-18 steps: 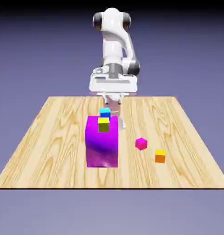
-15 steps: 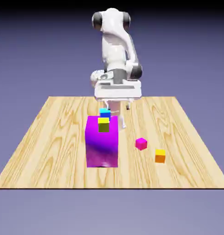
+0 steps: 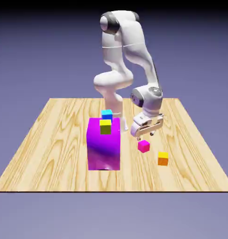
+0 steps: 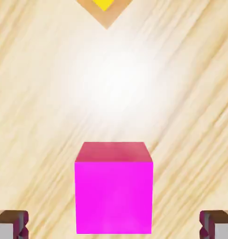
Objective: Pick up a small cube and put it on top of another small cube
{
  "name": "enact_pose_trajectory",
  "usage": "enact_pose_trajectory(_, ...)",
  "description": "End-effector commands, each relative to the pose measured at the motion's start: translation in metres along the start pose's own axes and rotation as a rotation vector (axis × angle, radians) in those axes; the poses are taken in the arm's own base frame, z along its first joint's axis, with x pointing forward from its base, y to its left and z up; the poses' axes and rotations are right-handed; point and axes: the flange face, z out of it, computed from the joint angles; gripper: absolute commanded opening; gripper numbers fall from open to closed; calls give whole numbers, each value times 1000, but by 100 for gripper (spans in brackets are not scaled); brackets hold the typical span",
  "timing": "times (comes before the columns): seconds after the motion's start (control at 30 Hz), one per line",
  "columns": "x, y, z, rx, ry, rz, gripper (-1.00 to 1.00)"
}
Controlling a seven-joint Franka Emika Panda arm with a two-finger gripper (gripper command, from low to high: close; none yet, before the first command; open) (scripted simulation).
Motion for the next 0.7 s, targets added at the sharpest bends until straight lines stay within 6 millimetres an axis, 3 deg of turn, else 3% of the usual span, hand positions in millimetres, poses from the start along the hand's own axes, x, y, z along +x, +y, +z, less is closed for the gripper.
enact_pose_trajectory(0.0,0,-1,8,0,0,-1,0)
enact_pose_trajectory(0.2,1,-1,54,0,0,-1,0)
enact_pose_trajectory(0.23,1,-1,54,0,0,-1,-100)
enact_pose_trajectory(0.27,1,-1,54,0,0,-1,-100)
enact_pose_trajectory(0.53,-1,1,-12,0,0,-1,-100)
enact_pose_trajectory(0.6,-2,2,-16,0,0,-1,-100)
enact_pose_trajectory(0.67,14,8,-40,2,8,-62,-100)
